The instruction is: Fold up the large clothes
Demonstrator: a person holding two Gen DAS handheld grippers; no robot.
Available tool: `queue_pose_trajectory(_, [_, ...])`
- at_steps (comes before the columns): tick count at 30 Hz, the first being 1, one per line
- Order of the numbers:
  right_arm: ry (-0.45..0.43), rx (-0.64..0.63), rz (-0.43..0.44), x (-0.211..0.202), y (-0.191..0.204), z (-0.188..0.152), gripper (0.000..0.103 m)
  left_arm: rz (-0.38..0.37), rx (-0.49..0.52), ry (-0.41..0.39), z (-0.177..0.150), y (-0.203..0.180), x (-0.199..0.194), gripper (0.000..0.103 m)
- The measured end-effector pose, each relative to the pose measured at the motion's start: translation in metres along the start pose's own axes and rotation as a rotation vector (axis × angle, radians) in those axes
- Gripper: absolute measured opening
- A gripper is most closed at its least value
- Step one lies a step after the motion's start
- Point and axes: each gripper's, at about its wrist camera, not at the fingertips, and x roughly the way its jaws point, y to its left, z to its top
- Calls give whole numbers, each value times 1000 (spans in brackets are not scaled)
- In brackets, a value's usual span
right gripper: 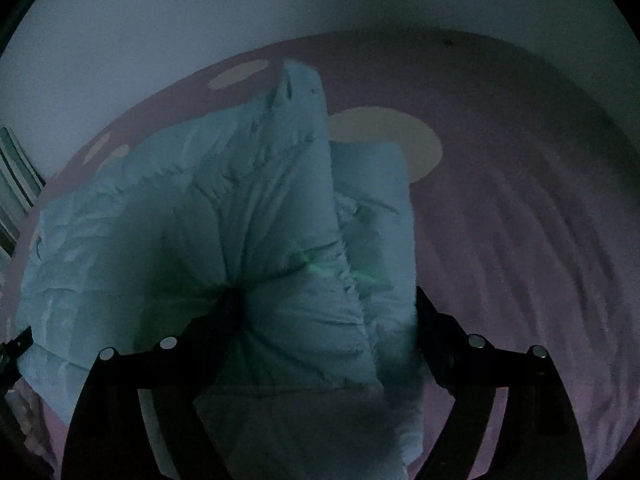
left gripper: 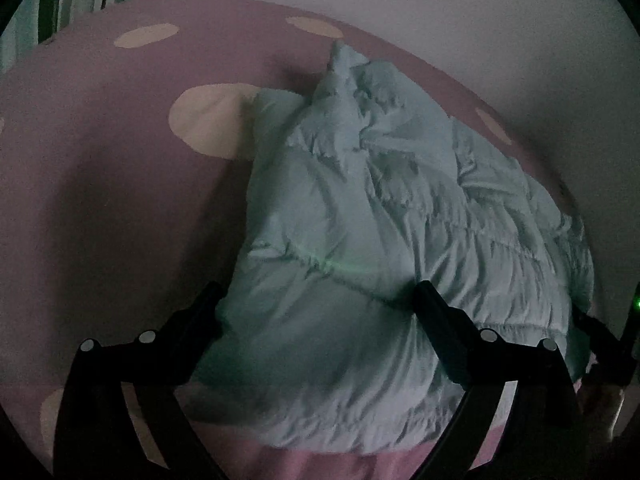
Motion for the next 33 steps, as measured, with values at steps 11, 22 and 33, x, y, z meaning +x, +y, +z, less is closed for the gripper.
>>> queue_pose_trajectory(11, [-12,-4,115,-13,8,-6,27,-33,46,-62,-2,-18,-6,24])
queue_pose_trajectory(22, [-6,25,212,-60,-11,-46,19,-30,44,-98,-16,-5,-53,15])
queue_pose_trajectory(33, [44,26,291,-114,-27,-116,19,-38,6,-68,-88,41,-119,15])
